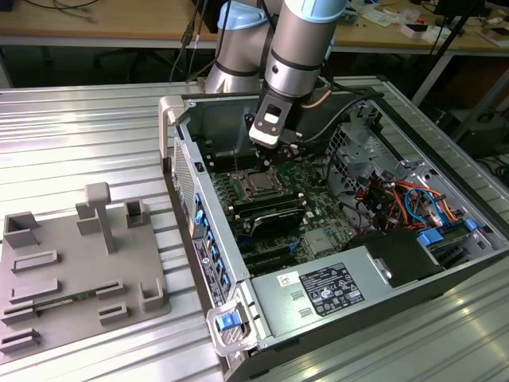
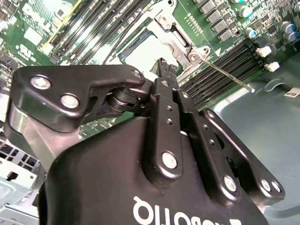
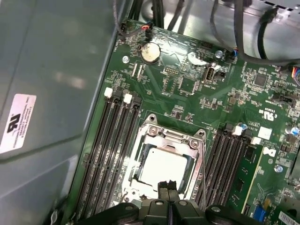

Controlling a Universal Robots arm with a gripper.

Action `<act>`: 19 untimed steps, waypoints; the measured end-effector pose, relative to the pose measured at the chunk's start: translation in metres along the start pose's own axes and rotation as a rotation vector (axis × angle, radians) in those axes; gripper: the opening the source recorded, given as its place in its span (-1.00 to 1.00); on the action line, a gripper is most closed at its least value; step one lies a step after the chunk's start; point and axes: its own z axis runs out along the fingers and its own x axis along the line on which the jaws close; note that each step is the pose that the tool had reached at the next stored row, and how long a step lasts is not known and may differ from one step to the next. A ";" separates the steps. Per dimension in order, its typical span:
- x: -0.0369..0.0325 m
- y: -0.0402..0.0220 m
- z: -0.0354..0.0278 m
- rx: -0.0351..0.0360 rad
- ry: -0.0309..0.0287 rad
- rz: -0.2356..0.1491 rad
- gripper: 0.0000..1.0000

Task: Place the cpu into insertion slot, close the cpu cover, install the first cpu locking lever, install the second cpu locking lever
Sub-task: 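Install the first cpu locking lever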

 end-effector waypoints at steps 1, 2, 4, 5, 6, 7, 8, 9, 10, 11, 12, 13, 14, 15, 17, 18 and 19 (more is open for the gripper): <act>0.0000 0.0000 0.0000 -0.0003 -0.0002 -0.011 -0.79; 0.0000 0.0000 0.0000 -0.0006 -0.0004 -0.021 -0.79; 0.0000 0.0000 0.0000 -0.0011 -0.0009 -0.042 -0.79; 0.0000 0.0000 0.0000 -0.0013 -0.0011 -0.049 -0.79; 0.0000 0.0000 0.0000 -0.0015 -0.0013 -0.059 -0.79; 0.0000 0.0000 0.0000 -0.0018 -0.0015 -0.066 -0.79; 0.0000 0.0000 0.0000 -0.0019 -0.0016 -0.073 -0.79; 0.0000 0.0000 0.0000 -0.0022 -0.0019 -0.083 -0.79; 0.0000 -0.0001 0.0000 -0.0025 -0.0020 -0.093 -0.79; 0.0001 -0.0001 0.0001 -0.0028 -0.0023 -0.104 -0.79; 0.0001 -0.0002 0.0001 -0.0030 -0.0024 -0.112 -0.79; 0.0002 -0.0004 0.0000 -0.0032 -0.0027 -0.123 -0.79; 0.0002 -0.0005 0.0000 -0.0034 -0.0030 -0.131 -0.79; 0.0003 -0.0008 -0.0002 -0.0037 -0.0032 -0.142 -0.79; 0.0003 -0.0009 -0.0008 -0.0039 -0.0037 -0.156 -0.79; 0.0003 -0.0010 -0.0012 -0.0043 -0.0039 -0.168 -0.79; 0.0003 -0.0012 -0.0016 -0.0045 -0.0042 -0.178 -0.79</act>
